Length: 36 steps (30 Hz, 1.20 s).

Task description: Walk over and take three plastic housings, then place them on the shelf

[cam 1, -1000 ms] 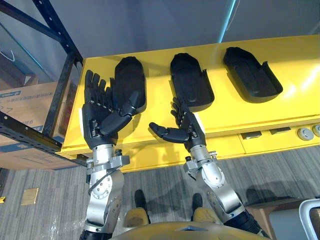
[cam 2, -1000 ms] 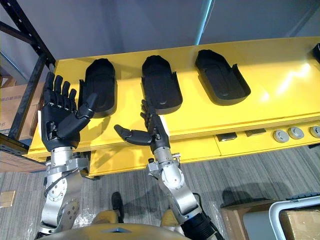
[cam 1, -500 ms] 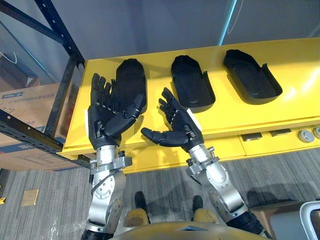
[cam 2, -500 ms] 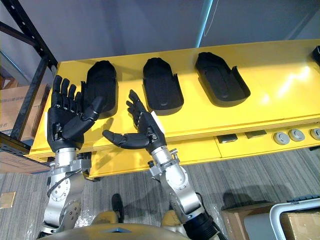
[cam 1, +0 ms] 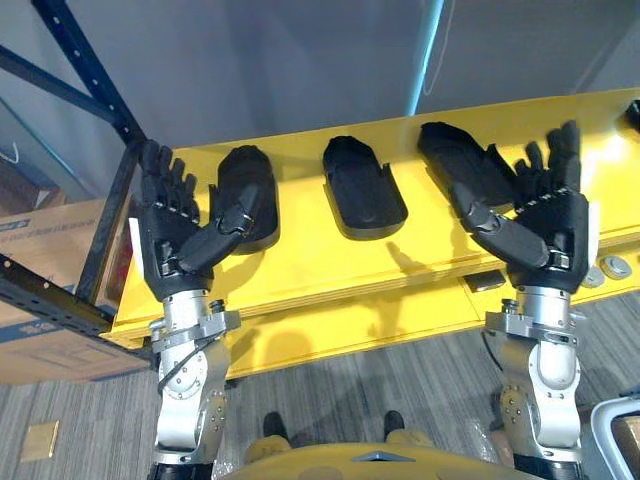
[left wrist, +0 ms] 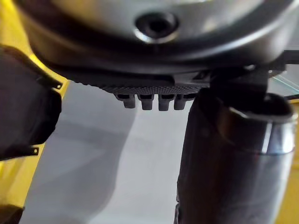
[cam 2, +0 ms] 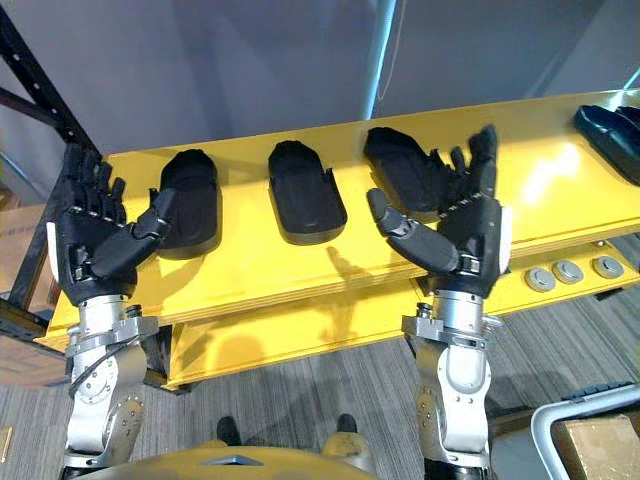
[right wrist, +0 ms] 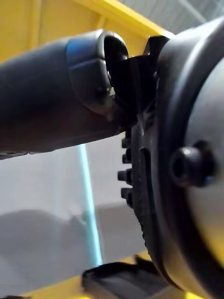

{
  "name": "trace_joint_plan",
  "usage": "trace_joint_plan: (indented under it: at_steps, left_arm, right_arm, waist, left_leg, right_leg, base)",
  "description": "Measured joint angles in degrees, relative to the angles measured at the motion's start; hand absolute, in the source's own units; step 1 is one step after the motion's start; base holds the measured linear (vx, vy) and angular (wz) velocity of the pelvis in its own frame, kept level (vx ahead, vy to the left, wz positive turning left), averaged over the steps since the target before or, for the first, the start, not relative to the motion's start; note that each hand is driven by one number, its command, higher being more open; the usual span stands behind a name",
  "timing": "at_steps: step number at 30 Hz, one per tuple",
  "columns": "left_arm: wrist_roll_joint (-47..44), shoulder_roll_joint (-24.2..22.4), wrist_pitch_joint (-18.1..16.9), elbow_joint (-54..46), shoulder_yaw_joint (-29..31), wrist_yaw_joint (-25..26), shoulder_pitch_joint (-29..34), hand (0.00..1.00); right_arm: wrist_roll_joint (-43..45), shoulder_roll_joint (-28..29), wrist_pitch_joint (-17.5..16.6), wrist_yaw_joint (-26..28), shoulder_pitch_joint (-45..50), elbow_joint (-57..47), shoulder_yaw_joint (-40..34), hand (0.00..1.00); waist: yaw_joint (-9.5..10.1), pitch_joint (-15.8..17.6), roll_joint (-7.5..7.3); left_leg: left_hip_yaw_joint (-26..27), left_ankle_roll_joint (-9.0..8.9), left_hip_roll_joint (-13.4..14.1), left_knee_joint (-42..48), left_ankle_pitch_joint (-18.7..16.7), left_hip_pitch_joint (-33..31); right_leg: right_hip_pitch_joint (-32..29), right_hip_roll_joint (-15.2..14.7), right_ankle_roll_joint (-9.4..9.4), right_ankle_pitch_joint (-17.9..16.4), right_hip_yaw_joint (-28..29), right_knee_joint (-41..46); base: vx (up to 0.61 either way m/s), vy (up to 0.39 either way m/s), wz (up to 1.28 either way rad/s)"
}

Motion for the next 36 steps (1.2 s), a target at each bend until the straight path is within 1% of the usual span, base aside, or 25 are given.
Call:
trace_joint_plan:
  at_steps: [1,3,5,8,9,11,12,13,15,17,20,22,23,26,30,33,36]
  left_arm:
    - [0.8,-0.2,-0.1,0.0,0.6,0.5,0.6,1.0]
    - [2.6,-0.8,-1.3,0.1,3.1,3.0,3.1,1.0]
    - [5.6,-2.0,-3.7,1.4,7.2,7.0,5.7,1.0]
    - [12.9,-3.3,-7.3,7.5,12.1,19.4,6.8,1.0]
    - [16.8,-4.2,-9.2,11.1,13.7,25.3,6.8,1.0]
    - [20.7,-4.4,-11.1,14.6,13.6,29.4,6.9,1.0]
    - [23.1,-4.5,-12.9,17.4,12.1,31.5,7.2,1.0]
    - [23.6,-4.5,-13.2,17.9,11.8,31.8,7.2,1.0]
    - [26.9,-4.6,-15.0,21.3,9.4,32.9,7.8,1.0]
    - [28.8,-4.3,-16.1,23.4,7.2,32.9,8.2,1.0]
    - [31.1,-3.6,-16.5,26.8,2.7,31.7,8.2,1.0]
    - [32.2,-2.8,-16.5,28.0,1.1,30.6,8.2,1.0]
    - [33.6,-1.5,-16.5,28.4,0.1,30.2,8.2,1.0]
    - [36.5,1.3,-16.5,28.3,-2.3,29.8,8.2,1.0]
    - [38.2,3.1,-16.4,28.2,-4.7,28.6,8.1,1.0]
    - [39.3,4.7,-15.1,28.2,-6.2,28.4,7.6,1.0]
    - [39.1,6.1,-13.5,28.3,-6.3,28.4,7.6,1.0]
  right_arm:
    - [-0.6,0.3,0.1,-1.0,0.9,0.2,-0.9,1.0]
    - [-1.0,2.0,0.1,-3.9,3.7,1.9,-3.8,1.0]
    - [-3.0,4.5,0.0,-7.5,6.7,5.8,-8.0,1.0]
    - [-2.9,7.0,-1.7,-12.0,9.2,15.4,-12.1,1.0]
    - [-2.9,7.9,-2.8,-14.9,10.0,20.9,-12.6,1.0]
    - [-3.0,8.9,-4.1,-17.1,10.5,26.6,-12.8,1.0]
    - [-2.9,9.4,-4.4,-18.6,10.3,32.3,-12.9,1.0]
    - [-2.9,9.5,-4.6,-18.7,10.3,33.5,-12.9,1.0]
    - [-2.5,10.3,-5.0,-19.7,9.9,41.5,-13.0,1.0]
    - [-2.4,10.3,-5.0,-19.7,9.0,46.9,-12.9,1.0]
    - [0.1,10.2,-4.6,-18.3,6.8,56.3,-12.5,1.0]
    - [1.8,10.2,-3.0,-16.1,6.1,59.8,-11.8,1.0]
    - [2.3,10.2,-2.1,-14.8,5.7,62.0,-11.6,1.0]
    - [2.5,10.2,-0.9,-11.8,5.1,67.3,-11.1,1.0]
    - [4.1,10.1,0.6,-9.6,3.8,70.7,-10.7,1.0]
    - [4.3,9.6,3.3,-7.2,2.8,73.3,-10.4,1.0]
    - [4.3,9.3,4.2,-5.2,1.3,76.6,-10.2,1.0]
  waist:
    - [0.0,-0.2,-0.01]
    - [-0.28,-0.9,-0.13]
    - [-0.74,-1.5,-0.28]
    - [-0.99,-2.3,-0.41]
    - [-1.03,-2.7,-0.53]
    - [-0.99,-2.9,-0.64]
    - [-0.99,-3.3,-0.76]
    - [-0.99,-3.4,-0.78]
    - [-1.0,-4.5,-0.87]
    - [-0.94,-4.4,-0.92]
    - [-0.73,-4.1,-1.32]
    - [-0.37,-4.1,-1.46]
    - [-0.06,-4.0,-1.45]
    - [0.44,-4.0,-1.5]
    - [0.41,-3.6,-1.64]
    - [0.45,-3.2,-2.01]
    - [0.59,-2.3,-2.88]
  left_leg:
    - [0.1,-0.04,0.0,0.0,-0.1,0.1]
    - [0.1,-0.34,0.0,0.0,-0.6,0.1]
    - [0.2,-0.51,0.1,0.0,-0.9,0.1]
    - [0.5,-0.56,0.1,0.0,-1.0,0.0]
    - [0.6,-0.55,0.1,0.0,-1.1,0.0]
    - [0.7,-0.51,0.2,0.0,-1.1,0.0]
    - [1.0,-0.38,0.3,0.0,-1.2,-0.1]
    - [1.1,-0.32,0.3,0.0,-1.3,-0.1]
    - [1.1,-0.21,0.6,0.0,-1.3,-0.3]
    - [1.2,-0.17,0.7,0.0,-1.3,-0.4]
    - [1.4,-0.07,0.7,0.0,-1.2,0.2]
    - [1.3,-0.06,0.7,0.0,-1.3,0.3]
    - [1.3,-0.06,0.6,0.0,-1.3,0.2]
    - [0.9,0.05,0.4,0.0,-1.3,-0.1]
    - [0.2,0.29,-0.3,0.0,-1.7,-0.7]
    - [-0.3,0.14,-0.7,0.0,-1.9,-0.7]
    - [-1.5,0.14,-0.7,0.0,-1.9,-0.6]
  right_leg:
    - [0.2,0.0,0.04,-0.1,0.0,-0.2]
    - [0.2,0.0,-0.19,-0.4,0.0,-0.4]
    - [0.2,0.1,-0.24,-0.4,0.0,-0.4]
    - [0.0,0.1,-0.26,-0.5,0.2,-0.4]
    - [-0.1,0.1,-0.28,-0.5,0.3,-0.4]
    - [-0.1,0.2,-0.29,-0.5,0.3,-0.4]
    - [-0.1,0.2,-0.27,-0.5,0.3,-0.4]
    - [-0.1,0.2,-0.27,-0.5,0.3,-0.4]
    - [-0.2,0.4,-0.32,-0.5,0.3,-0.4]
    - [0.2,0.5,-0.42,-0.6,0.1,-0.3]
    - [1.0,0.3,-0.42,-1.0,-0.9,-0.2]
    - [1.1,0.2,-0.41,-1.4,-1.0,-0.2]
    - [1.0,0.2,-0.41,-1.4,-1.0,-0.2]
    - [1.1,-0.1,-0.2,-1.8,-1.6,-0.2]
    - [1.1,-0.7,0.09,-2.1,-2.4,-0.2]
    - [1.5,-1.1,0.39,-2.7,-3.2,-0.2]
    - [2.4,-1.1,0.52,-3.1,-4.6,0.0]
  base:
    - [0.0,0.0,0.0]
    - [0.0,0.0,0.0]
    - [0.0,0.0,0.0]
    - [0.01,-0.001,-0.02]
    - [0.0,-0.004,-0.03]
    - [0.0,0.0,0.0]
    - [0.0,0.0,0.0]
    - [0.0,0.0,0.0]
    - [0.0,0.0,0.0]
    - [0.0,-0.006,0.07]
    - [-0.02,-0.006,0.15]
    - [-0.02,0.002,0.06]
    - [0.0,0.001,0.04]
    - [0.02,0.0,0.1]
    - [0.05,0.009,0.11]
    - [0.06,0.01,0.1]
    - [0.07,-0.016,0.2]
